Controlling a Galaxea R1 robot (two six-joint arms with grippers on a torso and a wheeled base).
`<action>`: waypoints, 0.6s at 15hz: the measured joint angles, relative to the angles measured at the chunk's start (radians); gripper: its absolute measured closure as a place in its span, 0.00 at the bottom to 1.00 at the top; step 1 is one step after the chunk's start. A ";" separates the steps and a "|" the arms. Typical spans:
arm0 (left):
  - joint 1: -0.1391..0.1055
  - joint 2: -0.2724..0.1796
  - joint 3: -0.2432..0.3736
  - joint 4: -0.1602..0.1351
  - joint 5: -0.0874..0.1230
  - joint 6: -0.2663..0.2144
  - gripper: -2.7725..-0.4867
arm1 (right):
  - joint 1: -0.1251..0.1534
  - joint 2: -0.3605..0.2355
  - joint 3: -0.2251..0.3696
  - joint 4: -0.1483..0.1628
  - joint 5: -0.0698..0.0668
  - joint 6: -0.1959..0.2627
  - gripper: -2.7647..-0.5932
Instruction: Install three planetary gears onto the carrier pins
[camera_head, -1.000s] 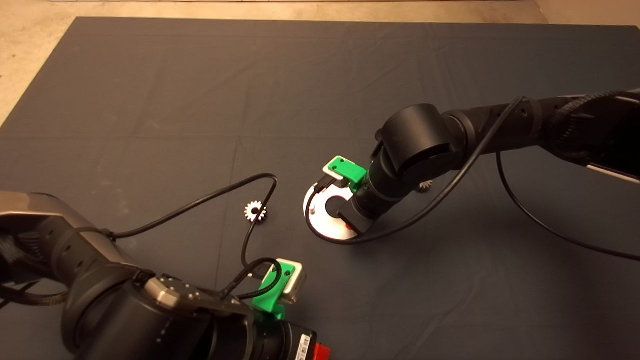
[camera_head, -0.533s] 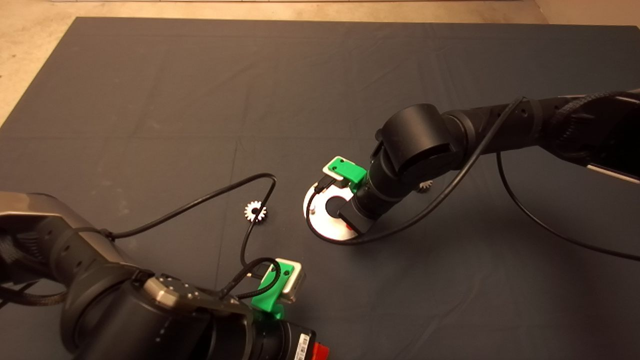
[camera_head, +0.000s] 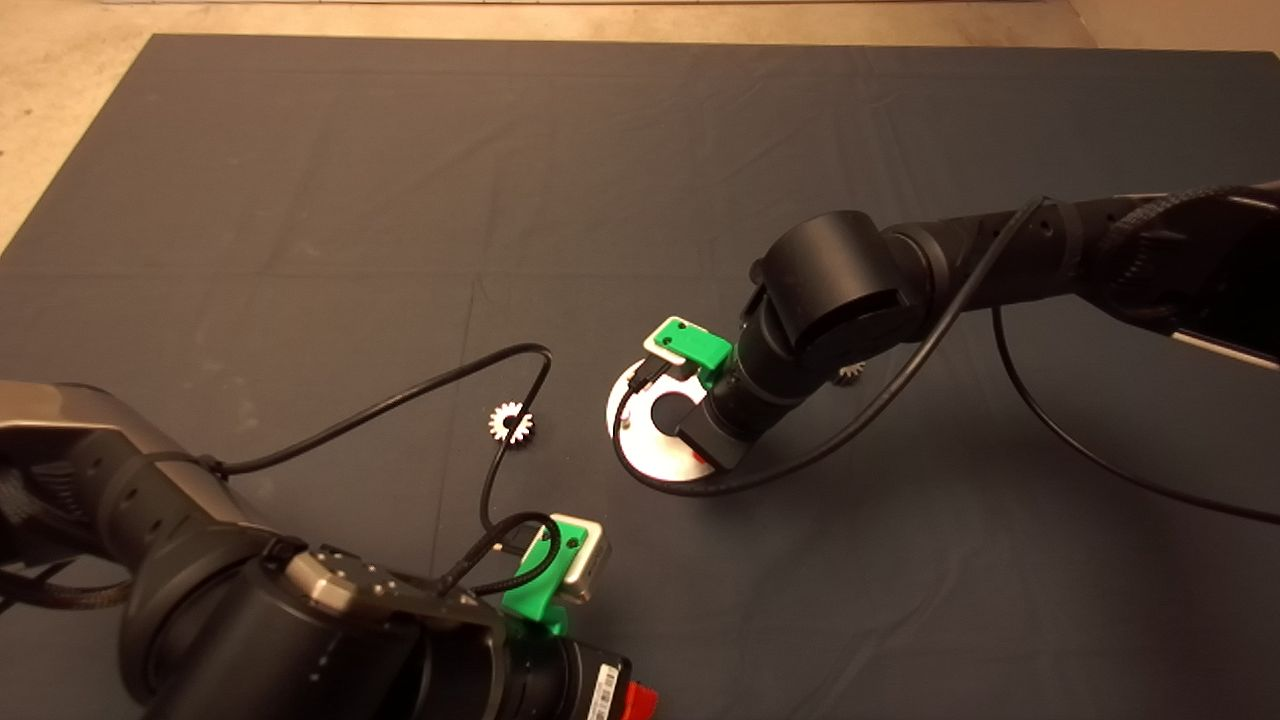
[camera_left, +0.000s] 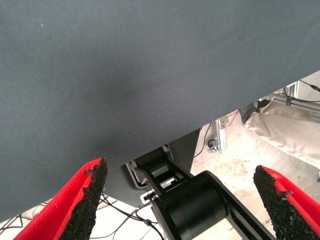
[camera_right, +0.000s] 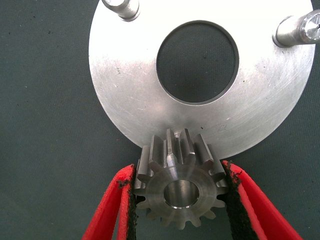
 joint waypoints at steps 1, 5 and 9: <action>-0.005 0.000 0.000 0.000 0.000 0.000 0.30 | 0.000 0.000 0.000 0.000 0.001 -0.003 0.83; -0.009 -0.004 0.000 0.000 0.001 0.000 0.30 | -0.010 0.000 -0.009 -0.001 0.000 -0.020 0.83; -0.009 -0.006 0.000 0.000 0.000 0.000 0.30 | -0.011 0.000 -0.012 -0.001 0.001 -0.031 0.83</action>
